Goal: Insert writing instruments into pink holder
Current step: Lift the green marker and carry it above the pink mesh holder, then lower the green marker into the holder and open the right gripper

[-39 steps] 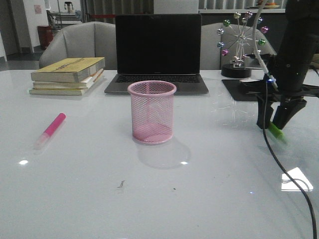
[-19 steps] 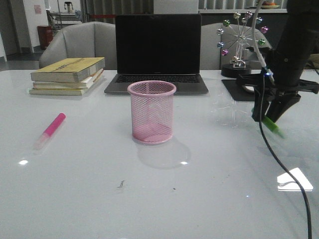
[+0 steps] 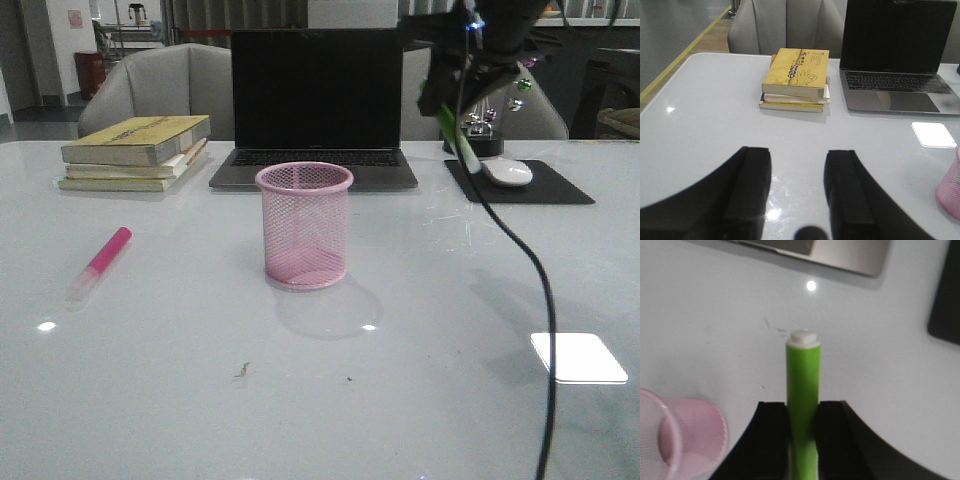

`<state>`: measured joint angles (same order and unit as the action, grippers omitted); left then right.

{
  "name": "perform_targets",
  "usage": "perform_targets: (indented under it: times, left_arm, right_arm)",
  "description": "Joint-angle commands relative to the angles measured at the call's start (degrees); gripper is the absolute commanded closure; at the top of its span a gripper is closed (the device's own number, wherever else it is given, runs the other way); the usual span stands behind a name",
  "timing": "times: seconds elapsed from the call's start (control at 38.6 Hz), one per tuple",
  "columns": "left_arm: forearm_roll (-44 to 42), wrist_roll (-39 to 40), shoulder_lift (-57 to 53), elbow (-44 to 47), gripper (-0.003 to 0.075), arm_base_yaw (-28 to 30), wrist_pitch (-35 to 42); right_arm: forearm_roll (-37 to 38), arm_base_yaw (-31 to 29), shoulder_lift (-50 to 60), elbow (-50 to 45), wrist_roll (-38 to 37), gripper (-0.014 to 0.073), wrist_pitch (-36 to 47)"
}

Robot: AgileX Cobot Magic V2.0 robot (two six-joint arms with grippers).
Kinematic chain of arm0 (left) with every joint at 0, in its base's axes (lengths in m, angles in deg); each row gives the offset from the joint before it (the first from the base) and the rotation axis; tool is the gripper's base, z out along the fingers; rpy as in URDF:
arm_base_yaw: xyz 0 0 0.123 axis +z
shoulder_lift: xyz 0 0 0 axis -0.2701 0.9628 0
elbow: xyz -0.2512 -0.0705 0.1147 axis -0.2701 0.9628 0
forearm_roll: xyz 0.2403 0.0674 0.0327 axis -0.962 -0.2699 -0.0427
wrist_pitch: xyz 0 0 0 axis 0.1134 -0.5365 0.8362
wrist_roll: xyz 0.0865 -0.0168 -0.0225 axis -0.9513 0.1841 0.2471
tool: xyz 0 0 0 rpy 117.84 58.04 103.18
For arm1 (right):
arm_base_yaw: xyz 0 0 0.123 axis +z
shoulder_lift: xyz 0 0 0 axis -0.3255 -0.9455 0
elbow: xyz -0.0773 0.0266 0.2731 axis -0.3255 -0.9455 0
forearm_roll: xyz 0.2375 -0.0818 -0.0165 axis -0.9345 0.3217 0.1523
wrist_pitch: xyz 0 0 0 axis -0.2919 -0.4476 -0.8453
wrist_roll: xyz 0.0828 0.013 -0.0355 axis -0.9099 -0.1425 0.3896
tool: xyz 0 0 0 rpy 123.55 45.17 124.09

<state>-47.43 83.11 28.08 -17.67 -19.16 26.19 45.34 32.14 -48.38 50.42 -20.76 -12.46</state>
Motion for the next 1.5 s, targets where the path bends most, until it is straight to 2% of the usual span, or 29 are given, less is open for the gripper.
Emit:
perform_targets:
  times: [0.0,0.28,0.52,0.75,0.85,0.98,1.48]
  left_arm:
    - [0.5,0.3,-0.2,-2.1,0.0389,0.0,4.3]
    - [0.5,0.3,-0.2,-2.1,0.0389,0.0,4.3]
    - [0.5,0.3,-0.2,-2.1,0.0389,0.0,4.3]
    - [0.5,0.3,-0.2,-2.1,0.0389,0.0,4.3]
    - [0.5,0.3,-0.2,-2.1,0.0389,0.0,4.3]
    - [0.5,0.3,-0.2,-2.1,0.0389,0.0,4.3]
    - [0.5,0.3,-0.2,-2.1,0.0389,0.0,4.3]
  right_arm:
    - [-1.1,2.9,5.0,2.0,1.4,0.0573,7.3]
    - [-1.4,11.4,5.2,0.1,1.4,0.0573,23.5]
    - [-1.3,17.5,5.7,-4.6,1.4,0.0573,31.0]
    - [-1.1,19.0,8.0,-16.2,1.4,0.0573,45.1]
    - [-0.9,19.0,8.7,-19.0,1.4,0.0573,48.9]
    - [0.1,19.0,8.9,-19.8,1.4,0.0573,49.8]
    - [0.2,19.0,8.9,-19.8,1.4,0.0573,45.2]
